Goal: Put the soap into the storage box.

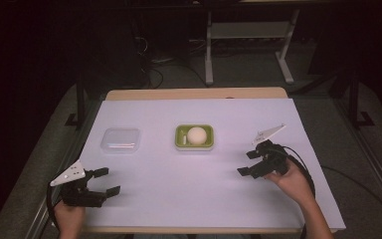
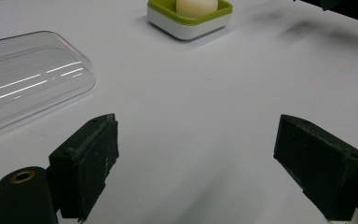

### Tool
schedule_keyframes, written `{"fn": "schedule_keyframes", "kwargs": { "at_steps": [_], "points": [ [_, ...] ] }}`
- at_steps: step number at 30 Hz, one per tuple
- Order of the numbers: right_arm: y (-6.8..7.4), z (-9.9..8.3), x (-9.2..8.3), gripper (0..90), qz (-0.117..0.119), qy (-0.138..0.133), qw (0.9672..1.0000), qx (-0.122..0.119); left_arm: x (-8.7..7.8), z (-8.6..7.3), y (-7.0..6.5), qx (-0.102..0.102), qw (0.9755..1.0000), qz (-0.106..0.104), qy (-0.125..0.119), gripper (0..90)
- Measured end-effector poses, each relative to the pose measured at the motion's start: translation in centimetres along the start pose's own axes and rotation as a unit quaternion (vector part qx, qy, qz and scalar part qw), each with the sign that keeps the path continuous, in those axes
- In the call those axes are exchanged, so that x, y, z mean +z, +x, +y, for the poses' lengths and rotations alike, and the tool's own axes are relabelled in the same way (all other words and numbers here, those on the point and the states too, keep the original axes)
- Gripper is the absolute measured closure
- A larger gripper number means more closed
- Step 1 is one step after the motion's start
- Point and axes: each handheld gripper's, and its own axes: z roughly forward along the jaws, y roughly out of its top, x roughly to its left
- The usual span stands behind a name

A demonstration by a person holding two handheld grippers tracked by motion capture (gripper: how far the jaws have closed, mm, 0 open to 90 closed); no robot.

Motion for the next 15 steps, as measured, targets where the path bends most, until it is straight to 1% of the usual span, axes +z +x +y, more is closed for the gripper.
{"fn": "schedule_keyframes", "kwargs": {
  "at_steps": [1, 2, 3, 7, 8, 10, 14, 15],
  "points": [
    [0.0, -0.3, -0.1, 23.1, -0.001, -0.001, 1.0, -0.001, 0.0, 0.0, 0.0, 0.0, 1.0, 0.0, 0.0, 13.2],
    [0.1, -0.5, -0.2, 23.1, 0.0, -0.002, 1.0, 0.006, 0.0, 0.0, 0.0, 0.0, 1.0, 0.0, 0.001, 13.2],
    [0.1, -0.8, -0.2, 23.1, -0.001, -0.004, 1.0, 0.004, 0.0, 0.0, 0.0, 0.0, 1.0, 0.0, 0.001, 13.2],
    [0.2, -1.8, -0.5, 23.1, 0.0, -0.008, 0.9999, 0.015, 0.1, 0.0, -0.1, 0.002, 1.0, 0.0, 0.004, 13.2],
    [0.2, -2.0, -0.5, 23.1, -0.002, -0.01, 0.9999, 0.013, 0.1, 0.0, -0.1, 0.003, 1.0, -0.001, 0.004, 13.2],
    [0.3, -2.4, -0.7, 23.1, -0.002, -0.01, 0.9998, 0.019, 0.1, 0.0, -0.1, 0.003, 1.0, -0.001, 0.002, 13.2],
    [0.5, -3.2, -0.8, 23.1, -0.005, -0.012, 0.9998, 0.017, 0.1, 0.0, -0.2, 0.002, 1.0, -0.003, 0.002, 13.2],
    [0.6, -3.4, -0.8, 23.1, -0.005, -0.011, 0.9997, 0.022, 0.1, 0.0, -0.2, 0.001, 1.0, -0.003, 0.002, 13.2]
  ]
}}
